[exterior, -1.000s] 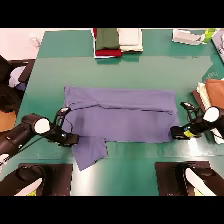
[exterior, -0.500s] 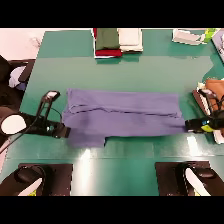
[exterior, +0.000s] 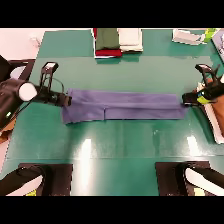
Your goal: Fold the shirts.
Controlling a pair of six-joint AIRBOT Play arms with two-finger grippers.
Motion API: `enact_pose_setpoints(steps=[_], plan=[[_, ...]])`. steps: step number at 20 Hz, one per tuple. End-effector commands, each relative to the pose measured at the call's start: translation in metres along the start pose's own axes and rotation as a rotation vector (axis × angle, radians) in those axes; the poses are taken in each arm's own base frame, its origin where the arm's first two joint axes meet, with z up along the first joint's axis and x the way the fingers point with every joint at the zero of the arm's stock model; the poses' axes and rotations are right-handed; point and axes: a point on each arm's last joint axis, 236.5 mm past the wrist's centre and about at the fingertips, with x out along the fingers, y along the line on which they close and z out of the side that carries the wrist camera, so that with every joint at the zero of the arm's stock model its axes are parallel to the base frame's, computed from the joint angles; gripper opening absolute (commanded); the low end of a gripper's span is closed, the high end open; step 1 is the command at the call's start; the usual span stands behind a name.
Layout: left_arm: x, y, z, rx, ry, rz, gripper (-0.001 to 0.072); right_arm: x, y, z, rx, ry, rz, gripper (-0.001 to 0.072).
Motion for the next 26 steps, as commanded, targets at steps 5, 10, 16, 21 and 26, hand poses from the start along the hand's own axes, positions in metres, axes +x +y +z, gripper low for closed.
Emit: enact_pose_setpoints(steps=[5,10,16,21,26], plan=[[0.086,0.014,0.058,0.065,-0.001,0.017,0.0029,0.053,0.001,0.065,0.011,0.051,0.014,0.0020],[0.078,0.012,0.071,0.037,-0.008,0.012,0.0566,0.059,0.027,0.092,0.043,-0.001,0.128,0.0342],[0.055,0.002,0.050,0.029,0.133,-0.019,0.0057,0.035,-0.009,0.080,0.100,0.015,0.113,0.0534],[0.052,-0.036,0.050,-0.030,0.135,-0.166,0.0058,0.070,-0.046,0.030,0.229,0.156,0.118,0.0615],[0.054,-0.081,0.057,0.049,0.084,-0.207,0.0057,0.118,-0.025,0.010,0.322,0.197,0.228,0.0615]])
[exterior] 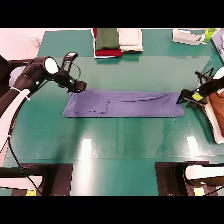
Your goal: Fold the shirts.
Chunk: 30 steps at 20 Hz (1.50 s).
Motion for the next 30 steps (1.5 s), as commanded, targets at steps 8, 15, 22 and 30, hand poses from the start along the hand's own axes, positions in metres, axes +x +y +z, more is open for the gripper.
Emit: enact_pose_setpoints(steps=[8,15,22,30], plan=[[0.020,-0.080,0.004,0.100,-0.049,-0.103,0.0027,0.024,0.037,-0.003,-0.071,-0.021,0.064,0.0017],[0.073,-0.156,0.009,0.128,-0.052,-0.224,0.0027,-0.096,0.075,-0.014,-0.214,-0.211,0.057,0.0017],[0.127,-0.201,-0.015,0.188,0.058,-0.270,0.0027,-0.211,0.193,-0.029,-0.416,-0.460,0.164,0.0017],[0.127,-0.196,-0.016,0.178,0.079,-0.268,0.0027,-0.243,0.261,-0.056,-0.488,-0.530,0.273,0.0017]])
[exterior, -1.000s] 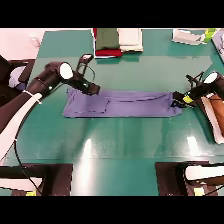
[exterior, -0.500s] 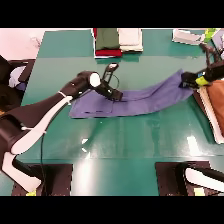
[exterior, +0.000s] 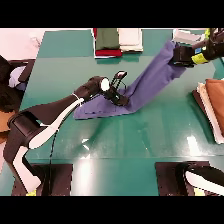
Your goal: Fold the shirts.
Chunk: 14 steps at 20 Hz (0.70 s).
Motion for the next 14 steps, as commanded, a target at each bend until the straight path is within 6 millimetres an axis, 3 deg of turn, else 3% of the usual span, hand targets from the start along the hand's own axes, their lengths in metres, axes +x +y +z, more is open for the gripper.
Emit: enact_pose_setpoints(steps=[1,3,6,9,11,14], plan=[[-0.010,0.006,0.003,-0.007,0.020,0.001,0.0027,0.002,0.027,0.002,-0.004,-0.009,0.041,0.0017],[-0.040,0.019,0.020,0.005,-0.010,0.031,0.0027,0.016,0.036,-0.002,-0.008,0.023,0.055,0.0017],[-0.119,0.057,0.052,0.032,-0.140,0.148,0.0027,0.044,0.067,-0.007,-0.039,0.052,0.106,0.0017],[-0.226,0.113,0.066,0.042,-0.261,0.348,0.0028,0.079,0.132,-0.010,-0.043,0.054,0.265,0.0017],[-0.297,0.144,0.061,0.014,-0.331,0.468,0.0028,0.107,0.177,-0.021,-0.054,0.068,0.354,0.0017],[-0.381,0.168,0.045,-0.056,-0.438,0.561,0.0028,0.158,0.251,-0.054,-0.066,0.101,0.477,0.0019]])
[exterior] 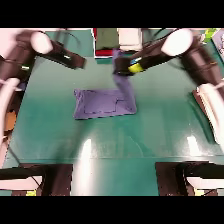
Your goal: Fold the shirts.
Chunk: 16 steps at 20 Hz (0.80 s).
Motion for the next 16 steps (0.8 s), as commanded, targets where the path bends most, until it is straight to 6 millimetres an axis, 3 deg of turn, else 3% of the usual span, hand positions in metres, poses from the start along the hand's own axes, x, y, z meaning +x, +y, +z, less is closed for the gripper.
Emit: enact_pose_setpoints(steps=[1,2,3,4,5,7,9,11,14,16], plan=[[-0.084,0.075,0.011,-0.058,-0.106,0.173,0.0028,0.084,0.068,-0.020,-0.029,-0.013,0.162,0.0020],[-0.100,0.085,0.013,-0.072,-0.132,0.194,0.0028,0.107,0.085,-0.026,-0.066,-0.033,0.198,0.0099],[-0.111,0.090,0.014,-0.080,-0.150,0.208,0.0028,0.124,0.099,-0.031,-0.091,-0.051,0.237,0.0305],[-0.117,0.093,0.014,-0.084,-0.160,0.216,0.0028,0.135,0.108,-0.037,-0.108,-0.046,0.266,0.0382],[-0.121,0.094,0.013,-0.083,-0.160,0.221,0.0028,0.138,0.109,-0.040,-0.131,-0.025,0.260,0.0381],[-0.123,0.092,0.010,-0.076,-0.148,0.219,0.0028,0.129,0.088,-0.036,-0.179,0.006,0.193,0.0382],[-0.121,0.089,0.005,-0.086,-0.124,0.202,0.0028,0.108,0.040,-0.026,-0.170,0.029,0.076,0.0381],[-0.116,0.075,0.005,-0.099,-0.123,0.142,0.0027,0.083,-0.025,-0.027,-0.115,0.068,-0.068,0.0381],[-0.112,0.057,0.009,-0.108,-0.137,0.063,0.0027,0.040,-0.133,-0.050,0.051,0.159,-0.312,0.0381],[-0.112,0.053,0.010,-0.113,-0.140,0.046,0.0027,0.023,-0.174,-0.063,0.174,0.182,-0.354,0.0395]])
